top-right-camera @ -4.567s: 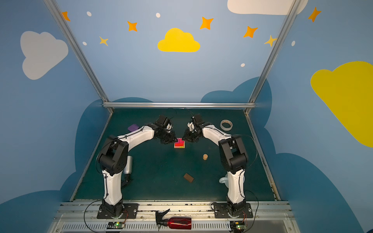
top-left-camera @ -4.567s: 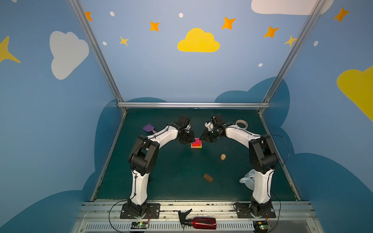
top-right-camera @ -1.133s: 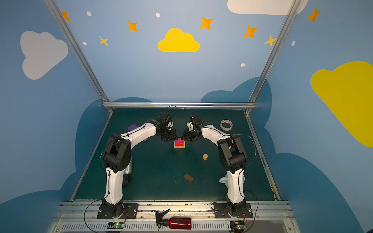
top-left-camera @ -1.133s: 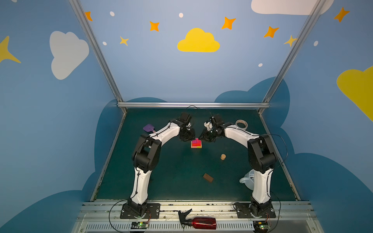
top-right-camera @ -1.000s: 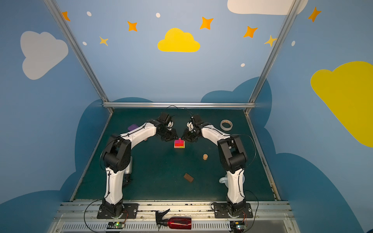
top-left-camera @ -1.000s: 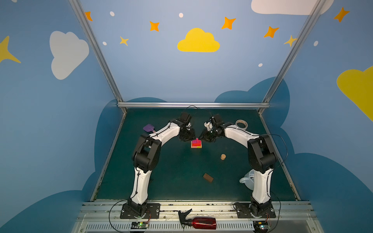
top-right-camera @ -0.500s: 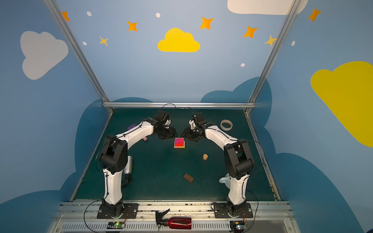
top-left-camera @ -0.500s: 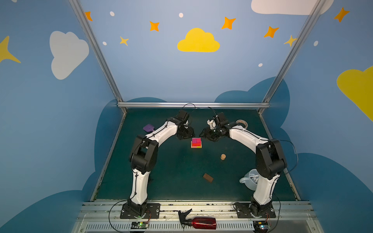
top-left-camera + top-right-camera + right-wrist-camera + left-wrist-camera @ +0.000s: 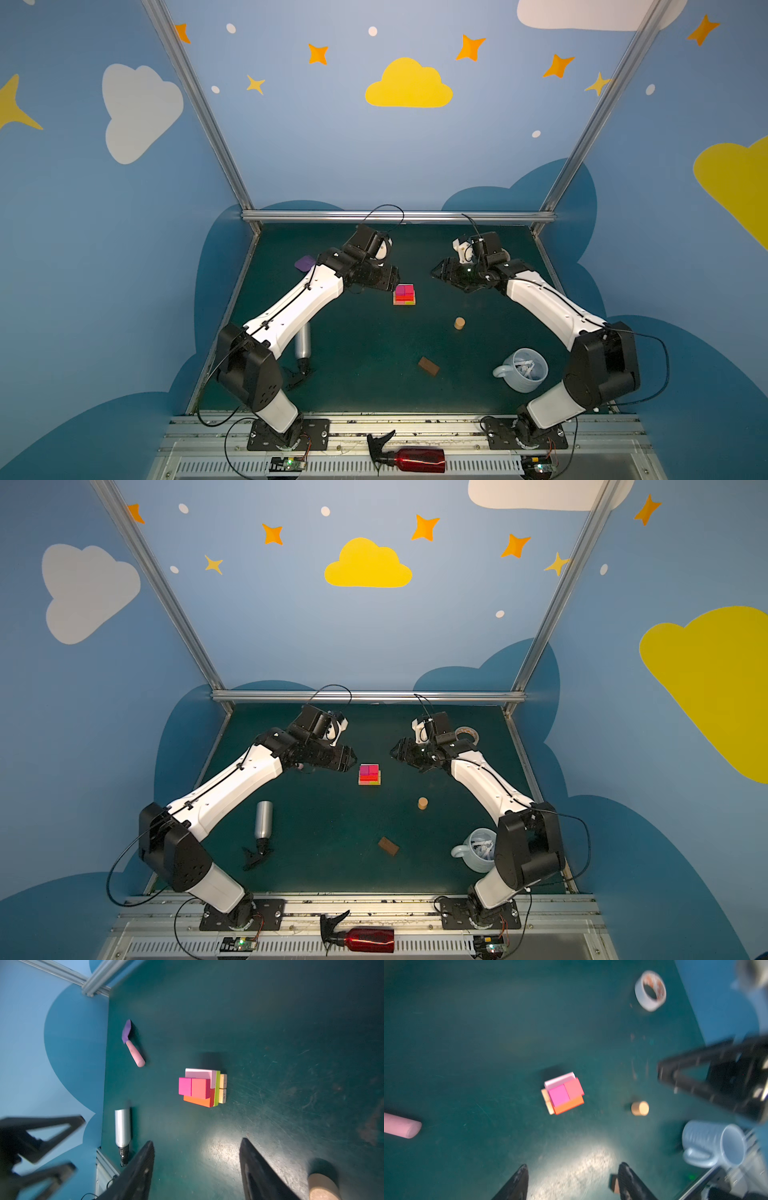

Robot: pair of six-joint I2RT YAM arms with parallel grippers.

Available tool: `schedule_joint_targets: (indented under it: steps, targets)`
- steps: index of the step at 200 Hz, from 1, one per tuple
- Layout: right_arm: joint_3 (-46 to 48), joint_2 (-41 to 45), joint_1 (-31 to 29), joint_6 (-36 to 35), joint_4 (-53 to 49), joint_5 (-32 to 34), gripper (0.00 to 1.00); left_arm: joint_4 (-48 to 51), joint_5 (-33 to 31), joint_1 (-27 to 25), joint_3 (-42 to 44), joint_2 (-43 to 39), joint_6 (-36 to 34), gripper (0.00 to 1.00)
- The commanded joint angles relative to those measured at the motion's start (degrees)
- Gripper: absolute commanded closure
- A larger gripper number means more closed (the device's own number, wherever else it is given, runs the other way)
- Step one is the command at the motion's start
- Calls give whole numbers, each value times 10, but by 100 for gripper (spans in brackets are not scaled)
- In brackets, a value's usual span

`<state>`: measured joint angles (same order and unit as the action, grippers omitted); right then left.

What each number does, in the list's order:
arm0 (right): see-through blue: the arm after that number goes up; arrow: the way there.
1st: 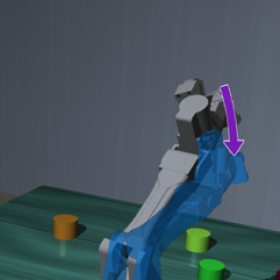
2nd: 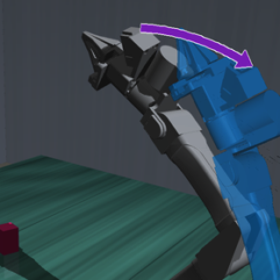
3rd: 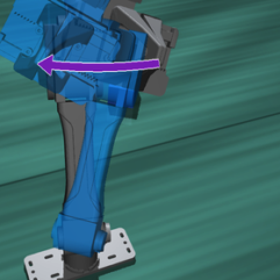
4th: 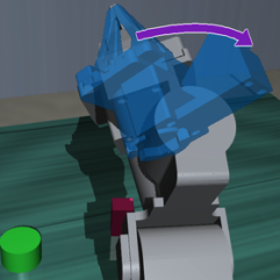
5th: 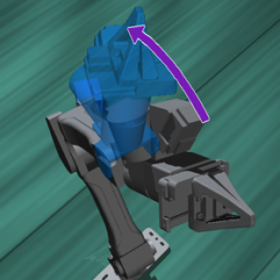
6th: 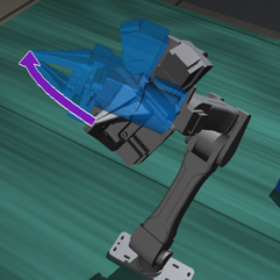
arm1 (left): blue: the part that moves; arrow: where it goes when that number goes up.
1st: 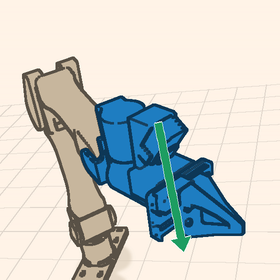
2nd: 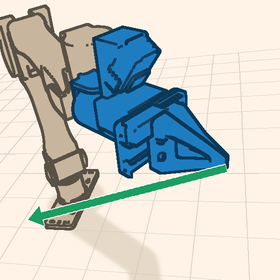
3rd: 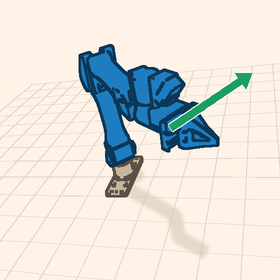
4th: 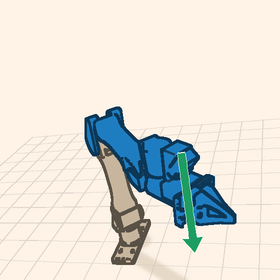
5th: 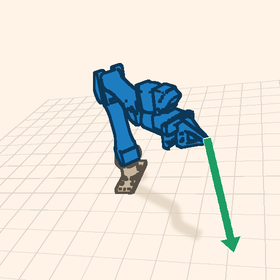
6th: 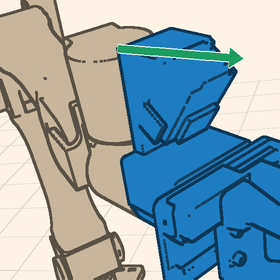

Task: Build the wood block tower
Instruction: 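Withdraw both grippers up and away from the block group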

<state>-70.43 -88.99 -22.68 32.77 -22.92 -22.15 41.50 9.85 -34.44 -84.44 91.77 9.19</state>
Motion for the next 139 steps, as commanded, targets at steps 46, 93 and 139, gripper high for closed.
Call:
schedule_joint_targets:
  steps: [46,93,139]
  targets:
    - [86,89,37,21,97,5,32,60,-37,-137,66,-29,-1,21]
    - [170,133,76,40,145,-1,30,82,-91,-215,65,8,49,11]
    - [196,143,93,46,163,-5,27,53,-82,-242,76,45,87,8]
